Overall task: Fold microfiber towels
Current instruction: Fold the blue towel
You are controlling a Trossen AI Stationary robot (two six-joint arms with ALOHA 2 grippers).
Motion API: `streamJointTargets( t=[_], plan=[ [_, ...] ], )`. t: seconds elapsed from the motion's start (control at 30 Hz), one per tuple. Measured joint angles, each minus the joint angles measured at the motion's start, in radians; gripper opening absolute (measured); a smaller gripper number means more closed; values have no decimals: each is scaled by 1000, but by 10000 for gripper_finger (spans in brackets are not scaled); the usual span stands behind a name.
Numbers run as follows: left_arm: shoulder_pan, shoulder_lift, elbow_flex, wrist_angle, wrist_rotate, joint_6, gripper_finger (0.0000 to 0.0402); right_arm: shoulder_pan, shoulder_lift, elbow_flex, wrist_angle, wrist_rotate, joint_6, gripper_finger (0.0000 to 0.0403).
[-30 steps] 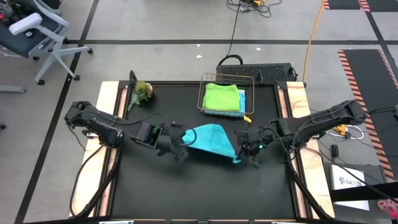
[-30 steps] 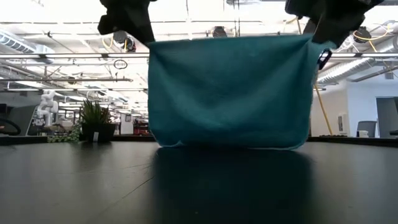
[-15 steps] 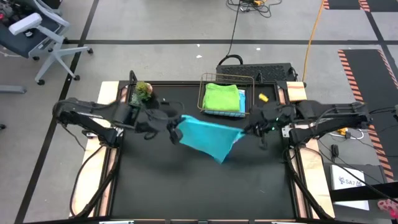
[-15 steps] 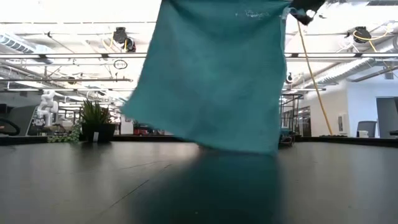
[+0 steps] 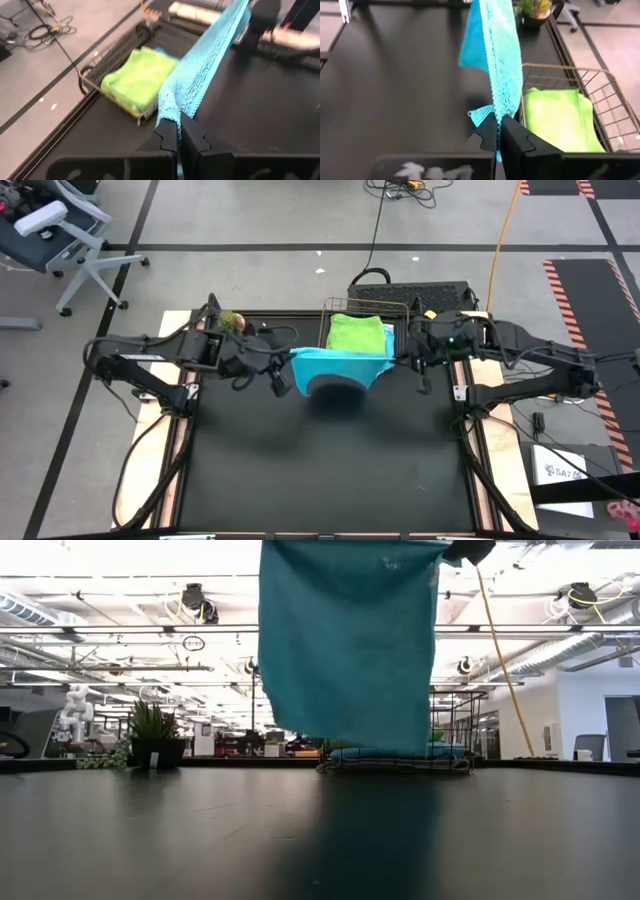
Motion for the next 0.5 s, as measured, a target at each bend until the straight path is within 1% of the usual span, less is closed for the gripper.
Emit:
streamJointTargets(
  t=[0.07,0.27,0.5],
  plan=[
    [1,8,-1,-25,5,14,0,-7,7,0,-25,-2,-14,0],
    [6,38,0,-26,20,127,0,-8,22,0,-73,-1,-24,0],
    [27,80,-3,-88,26,126,0,-8,26,-1,-95,1,-9,0]
  ],
)
